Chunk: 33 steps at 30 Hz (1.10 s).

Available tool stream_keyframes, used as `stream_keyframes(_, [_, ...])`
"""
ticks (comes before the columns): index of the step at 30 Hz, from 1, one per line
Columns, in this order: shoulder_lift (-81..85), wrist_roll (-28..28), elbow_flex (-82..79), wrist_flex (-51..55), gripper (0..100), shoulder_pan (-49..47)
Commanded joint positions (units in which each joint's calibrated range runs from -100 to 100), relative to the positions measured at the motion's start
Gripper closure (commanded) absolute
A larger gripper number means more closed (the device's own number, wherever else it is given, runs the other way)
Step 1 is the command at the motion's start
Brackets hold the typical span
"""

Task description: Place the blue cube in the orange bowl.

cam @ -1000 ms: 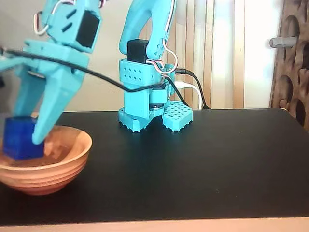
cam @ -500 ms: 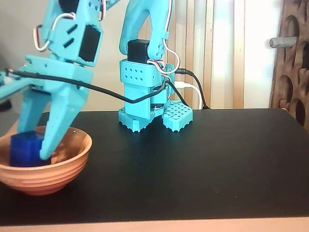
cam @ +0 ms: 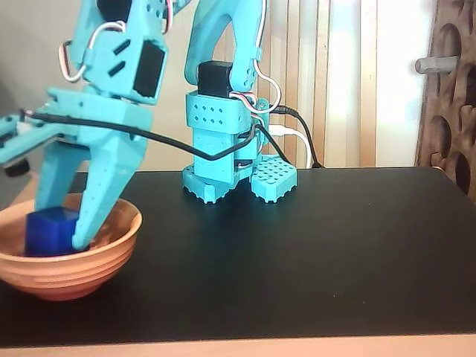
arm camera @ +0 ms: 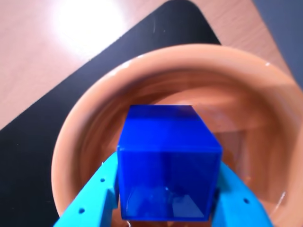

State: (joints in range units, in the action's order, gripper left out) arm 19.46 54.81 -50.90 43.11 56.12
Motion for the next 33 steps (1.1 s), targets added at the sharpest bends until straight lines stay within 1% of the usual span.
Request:
stream_keyframes(1, [-0.8, 0.6, 2.5, -1.0, 88, 0.2])
stream_keyframes(4, [-1.2, 0.6, 2.5, -1.0, 88, 0.2])
stream_keyframes(10, [-1.0, 0.6, 2.6, -1.0, 79, 0.3])
stream_keyframes(12, [-0.9, 0.7, 2.6, -1.0, 79, 0.3])
stream_keyframes(15, [-0.8, 2.6, 2.6, -1.0, 74, 0.1])
stream_keyframes(17, [-0.6, 2.6, 2.8, -1.0, 73, 0.1])
stream_keyframes(33, [11.9, 2.8, 2.6, 3.8, 73, 0.4])
